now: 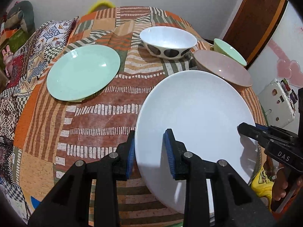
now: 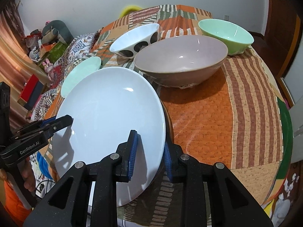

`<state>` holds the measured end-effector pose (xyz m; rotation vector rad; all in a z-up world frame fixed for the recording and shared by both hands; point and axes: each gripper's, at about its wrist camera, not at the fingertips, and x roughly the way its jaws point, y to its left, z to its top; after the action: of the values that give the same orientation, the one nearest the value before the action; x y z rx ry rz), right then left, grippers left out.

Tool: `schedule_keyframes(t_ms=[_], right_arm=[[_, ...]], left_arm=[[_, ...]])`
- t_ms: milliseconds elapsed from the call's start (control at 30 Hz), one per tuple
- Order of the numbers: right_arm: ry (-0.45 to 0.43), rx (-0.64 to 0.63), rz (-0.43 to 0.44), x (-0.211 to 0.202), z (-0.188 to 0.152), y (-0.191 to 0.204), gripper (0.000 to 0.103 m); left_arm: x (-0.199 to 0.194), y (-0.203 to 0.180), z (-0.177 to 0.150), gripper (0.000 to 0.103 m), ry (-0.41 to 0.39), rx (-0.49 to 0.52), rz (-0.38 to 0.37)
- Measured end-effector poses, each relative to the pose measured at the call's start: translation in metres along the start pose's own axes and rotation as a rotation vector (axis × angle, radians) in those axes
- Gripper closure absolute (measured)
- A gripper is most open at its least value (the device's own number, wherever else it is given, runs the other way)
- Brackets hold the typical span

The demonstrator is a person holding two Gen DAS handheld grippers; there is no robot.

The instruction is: Organize plates and bowls

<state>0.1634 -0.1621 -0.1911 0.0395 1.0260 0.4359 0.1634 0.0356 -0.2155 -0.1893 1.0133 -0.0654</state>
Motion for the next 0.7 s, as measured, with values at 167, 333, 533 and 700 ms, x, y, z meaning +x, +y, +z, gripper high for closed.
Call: schedule_keyframes(t_ms=[167, 333, 533, 700], right_arm=[[0.002, -0.015, -0.018, 0.003, 0.001, 0.003, 0.079], [0.012, -0.023, -0.028, 0.007, 0.002, 0.004, 0.079], [0.0, -0.059, -0.06, 0.007, 0.004, 0.008, 0.079], [-0.005, -0.081, -0.068, 0.007, 0.006, 0.008, 0.077]], left_arm=[[0.007, 0.005, -0.001, 0.072, 0.018, -0.014, -0.007], [0.016, 0.008, 0.0, 0.072, 0.042, -0.031, -0.013], [0.017, -0.004, -0.001, 0.072, 0.006, 0.062, 0.069], [0.016, -0.004, 0.003, 0.072, -0.002, 0.059, -0.006]])
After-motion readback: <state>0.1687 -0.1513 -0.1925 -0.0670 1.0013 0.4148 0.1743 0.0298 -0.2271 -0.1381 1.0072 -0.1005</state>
